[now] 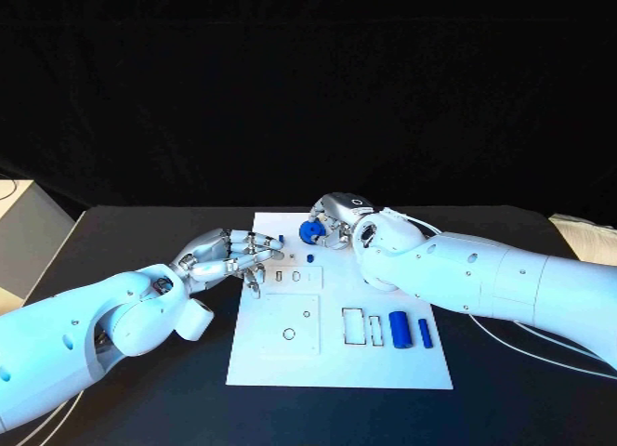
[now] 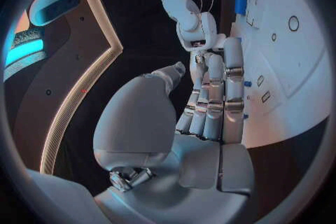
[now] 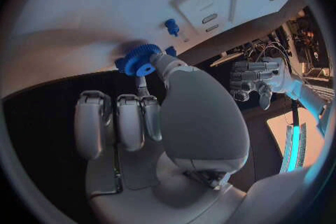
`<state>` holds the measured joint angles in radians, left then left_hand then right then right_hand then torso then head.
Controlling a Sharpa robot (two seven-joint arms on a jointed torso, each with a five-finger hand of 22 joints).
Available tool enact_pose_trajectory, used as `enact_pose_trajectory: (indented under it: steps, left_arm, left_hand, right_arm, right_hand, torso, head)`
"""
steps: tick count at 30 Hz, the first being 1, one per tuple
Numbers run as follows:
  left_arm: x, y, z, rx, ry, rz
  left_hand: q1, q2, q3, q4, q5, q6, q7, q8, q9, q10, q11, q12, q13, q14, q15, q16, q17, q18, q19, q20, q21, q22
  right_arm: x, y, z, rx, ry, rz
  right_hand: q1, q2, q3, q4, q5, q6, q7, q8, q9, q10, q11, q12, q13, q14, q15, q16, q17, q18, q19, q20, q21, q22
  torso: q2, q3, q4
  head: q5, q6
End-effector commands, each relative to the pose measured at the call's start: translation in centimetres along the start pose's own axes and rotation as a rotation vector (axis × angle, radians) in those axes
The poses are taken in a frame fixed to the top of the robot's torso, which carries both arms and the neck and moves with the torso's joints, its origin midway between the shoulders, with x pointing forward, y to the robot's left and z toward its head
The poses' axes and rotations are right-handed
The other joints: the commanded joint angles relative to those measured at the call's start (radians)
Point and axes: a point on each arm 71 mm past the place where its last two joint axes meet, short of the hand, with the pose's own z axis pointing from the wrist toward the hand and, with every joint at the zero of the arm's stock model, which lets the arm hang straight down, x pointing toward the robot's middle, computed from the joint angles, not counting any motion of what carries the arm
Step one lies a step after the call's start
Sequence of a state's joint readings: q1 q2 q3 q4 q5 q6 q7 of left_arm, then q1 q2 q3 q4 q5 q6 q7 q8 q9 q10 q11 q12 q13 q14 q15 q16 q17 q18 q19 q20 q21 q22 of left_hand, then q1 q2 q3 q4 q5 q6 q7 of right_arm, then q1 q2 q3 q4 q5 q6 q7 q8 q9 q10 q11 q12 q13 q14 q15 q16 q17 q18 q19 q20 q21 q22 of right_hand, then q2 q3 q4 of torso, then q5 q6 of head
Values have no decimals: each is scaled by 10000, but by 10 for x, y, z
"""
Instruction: Assemble the parts on the task board
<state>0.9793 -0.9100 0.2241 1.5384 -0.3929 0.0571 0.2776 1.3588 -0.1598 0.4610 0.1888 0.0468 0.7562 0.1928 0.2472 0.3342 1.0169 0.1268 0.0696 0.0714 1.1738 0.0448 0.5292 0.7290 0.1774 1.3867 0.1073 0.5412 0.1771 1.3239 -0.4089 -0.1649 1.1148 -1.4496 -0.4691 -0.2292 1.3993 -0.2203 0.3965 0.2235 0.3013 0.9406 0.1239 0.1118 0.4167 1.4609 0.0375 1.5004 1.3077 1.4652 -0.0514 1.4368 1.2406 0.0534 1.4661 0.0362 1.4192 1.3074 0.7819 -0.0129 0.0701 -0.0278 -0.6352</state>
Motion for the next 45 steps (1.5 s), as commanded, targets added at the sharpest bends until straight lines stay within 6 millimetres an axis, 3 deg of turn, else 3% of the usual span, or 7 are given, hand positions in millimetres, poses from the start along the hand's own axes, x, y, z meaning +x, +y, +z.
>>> enact_pose_trajectory:
  steps: [1, 9, 20, 31, 37, 45]
  left_arm:
    - [3, -1, 1, 82, 235, -72]
    - [3, -1, 1, 76, 231, -68]
    - [3, -1, 1, 74, 250, -73]
    - [3, -1, 1, 63, 241, -99]
    - [2, 0, 1, 38, 216, -123]
    - [2, 0, 1, 17, 194, -123]
  left_hand:
    - [-2, 75, 13, -54, 36, 2, 48, -50, 9, 5, 43, 1, 17, -58, -16, 59, 11, -4, 14, 19, 42, 11]
    - [-6, 72, 10, -53, 36, 9, 50, -53, 9, 10, 45, 5, 19, -65, -13, 67, 29, -4, 6, 22, 51, 15]
    - [-10, 70, 8, -53, 35, 16, 52, -56, 10, 15, 48, 8, 22, -72, -10, 74, 48, -4, -3, 26, 60, 19]
    - [-10, 70, 8, -53, 35, 16, 52, -56, 10, 15, 48, 8, 22, -72, -10, 74, 48, -4, -3, 26, 60, 19]
    - [-15, 69, 6, -51, 35, 17, 58, -63, 10, 11, 54, 6, 22, -79, -6, 79, 64, -4, -11, 29, 68, 23]
    - [-17, 66, 4, -51, 35, 14, 62, -68, 9, 5, 59, 3, 21, -84, -3, 81, 71, -4, -16, 32, 72, 25]
  right_arm:
    - [1, -1, 0, 48, 105, -150]
    - [3, -4, 1, 150, 185, -201]
    - [4, -4, 3, 240, 290, -280]
    - [6, 0, 4, 150, 407, -224]
    - [7, -2, 4, 215, 489, -99]
    - [7, -4, 3, 266, 561, -79]
  right_hand:
    - [2, -55, 52, 16, 4, -40, 32, 13, 10, -29, 40, -68, 1470, 450, 73, 58, 9, -154, 829, 83, 32, 623]
    - [-12, -62, 64, 11, -9, -46, 35, 11, 8, -33, 43, -72, 1466, 449, 75, 57, 7, -155, 829, 85, 35, 628]
    - [-129, -142, 154, -37, -104, -215, 67, -75, -33, -134, 75, -150, 1371, 447, 101, 59, 15, -153, 820, 105, 26, 622]
    - [-577, -261, 43, 8, -652, -490, 106, -241, -105, -251, 121, -246, 1272, 442, 146, 58, 29, -147, 803, 156, 13, 621]
    - [-1466, 19, -224, 550, -449, -526, 115, -273, -118, -303, 134, -295, 1244, 471, 172, 120, 181, -165, 812, 189, 100, 749]
    - [-1624, 113, -240, 608, -365, -493, 112, -255, -111, -321, 133, -309, 1234, 473, 173, 128, 199, -167, 812, 195, 110, 765]
  torso:
    - [0, -5, -3]
    - [-6, 11, -33]
    - [-2, 10, -21]
    - [-4, 4, -22]
    - [-3, -1, -23]
    - [-5, 12, -28]
  head:
    - [34, -26]
    - [58, -33]
    - [43, -27]
    - [49, -65]
    - [44, -92]
    - [51, -97]
